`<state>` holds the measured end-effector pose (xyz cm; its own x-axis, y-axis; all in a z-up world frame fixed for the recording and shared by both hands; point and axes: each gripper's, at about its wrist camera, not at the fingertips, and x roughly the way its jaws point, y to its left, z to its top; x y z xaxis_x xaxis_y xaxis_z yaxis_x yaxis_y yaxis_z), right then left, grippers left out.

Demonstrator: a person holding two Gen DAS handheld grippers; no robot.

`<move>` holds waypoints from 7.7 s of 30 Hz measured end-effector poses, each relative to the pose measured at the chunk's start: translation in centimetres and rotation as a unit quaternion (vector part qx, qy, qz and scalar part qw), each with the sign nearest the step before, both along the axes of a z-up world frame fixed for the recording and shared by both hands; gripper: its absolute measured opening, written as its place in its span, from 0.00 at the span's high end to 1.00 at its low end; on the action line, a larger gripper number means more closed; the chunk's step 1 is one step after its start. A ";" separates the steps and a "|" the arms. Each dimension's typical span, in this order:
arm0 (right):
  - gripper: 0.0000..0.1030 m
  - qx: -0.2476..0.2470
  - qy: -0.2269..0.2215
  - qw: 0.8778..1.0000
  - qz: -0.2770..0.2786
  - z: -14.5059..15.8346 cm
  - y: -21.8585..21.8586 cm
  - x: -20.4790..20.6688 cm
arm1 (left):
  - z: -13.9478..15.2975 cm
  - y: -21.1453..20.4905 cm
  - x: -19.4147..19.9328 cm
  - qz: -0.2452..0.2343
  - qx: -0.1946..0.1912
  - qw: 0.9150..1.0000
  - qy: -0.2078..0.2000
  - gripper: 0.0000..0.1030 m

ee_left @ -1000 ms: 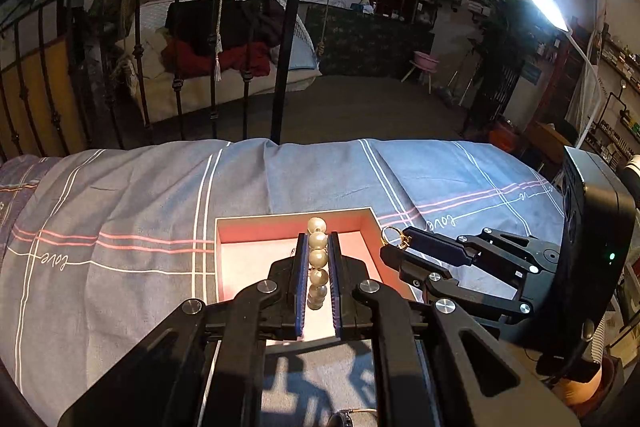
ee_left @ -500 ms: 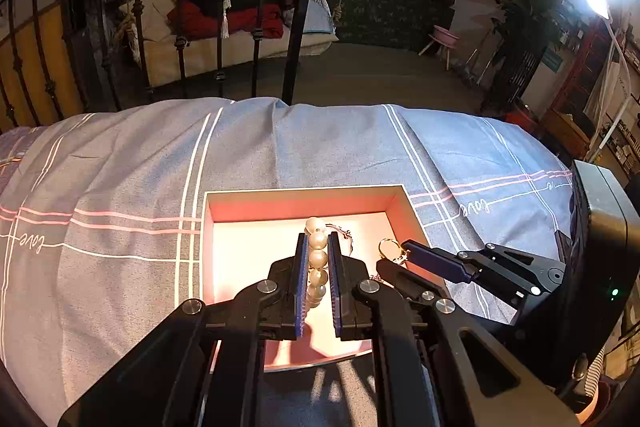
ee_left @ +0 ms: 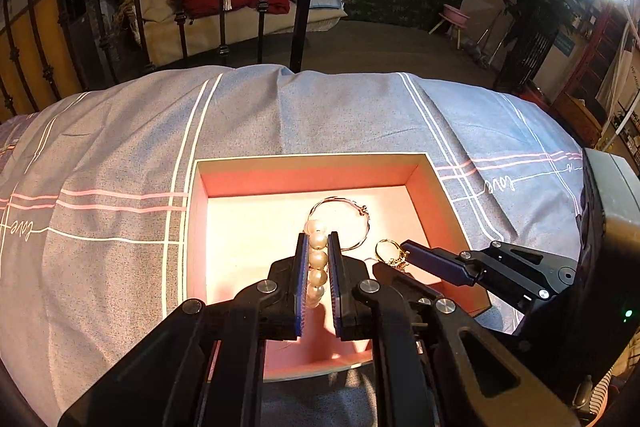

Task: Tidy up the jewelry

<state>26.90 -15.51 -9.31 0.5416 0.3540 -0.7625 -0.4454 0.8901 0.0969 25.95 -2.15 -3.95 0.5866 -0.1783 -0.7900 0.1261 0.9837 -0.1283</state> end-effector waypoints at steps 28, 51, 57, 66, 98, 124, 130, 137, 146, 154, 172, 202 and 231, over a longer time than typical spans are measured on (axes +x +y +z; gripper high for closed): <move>0.27 -0.025 -0.046 0.999 0.005 2.0 -0.5 -3.1 | 1.6 0.7 -1.7 0.033 0.039 0.999 -0.011 0.35; 0.47 0.021 0.002 0.999 0.045 -2.1 -3.8 -17.6 | -4.1 4.4 -15.8 -0.031 0.039 0.999 0.014 0.46; 0.47 0.015 0.003 0.999 0.046 -2.4 -3.7 -17.5 | -4.6 3.0 -15.3 -0.066 0.052 0.996 0.007 0.52; 0.49 0.013 0.000 0.999 0.051 -2.4 -3.4 -17.5 | -4.8 2.2 -15.2 -0.082 0.070 0.994 -0.008 0.83; 0.86 0.010 -0.040 0.997 0.072 0.1 -2.7 -16.9 | -1.3 3.6 -14.5 -0.041 -0.023 0.999 -0.009 0.83; 0.86 0.032 -0.034 0.999 0.004 4.5 -0.9 -1.0 | 3.7 1.1 -0.5 -0.003 -0.009 1.000 -0.022 0.83; 0.86 0.027 -0.012 1.000 0.004 2.3 -0.9 -0.5 | 0.8 0.7 0.6 -0.005 0.000 1.000 0.018 0.83; 0.86 0.014 -0.004 1.000 0.012 1.6 -0.2 -0.4 | -1.0 0.4 1.1 -0.004 0.004 0.999 0.041 0.83; 0.86 0.002 0.006 1.000 0.021 0.5 0.4 -0.5 | -2.1 0.7 2.2 0.011 0.002 0.998 0.064 0.83; 0.86 -0.003 0.012 1.000 0.023 0.2 0.5 -0.4 | -2.5 0.6 2.4 0.011 0.009 0.998 0.068 0.83; 0.53 0.002 0.002 1.000 0.027 1.0 0.5 -1.7 | -0.9 0.2 0.9 0.007 0.018 0.999 0.043 0.45; 0.19 -0.005 -0.034 0.999 0.025 -1.2 -3.7 -16.8 | -4.3 3.0 -16.3 -0.027 0.070 0.997 0.019 0.28; 0.19 -0.027 -0.022 0.995 0.098 -2.1 1.0 -14.9 | -3.7 6.6 -14.6 -0.012 -0.049 0.998 0.023 0.95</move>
<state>11.95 -14.51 -11.36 0.5003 0.4144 -0.7602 -0.6133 0.7894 0.0267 11.31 4.46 -7.69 0.5453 -0.2696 -0.7937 0.1408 0.9629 -0.2304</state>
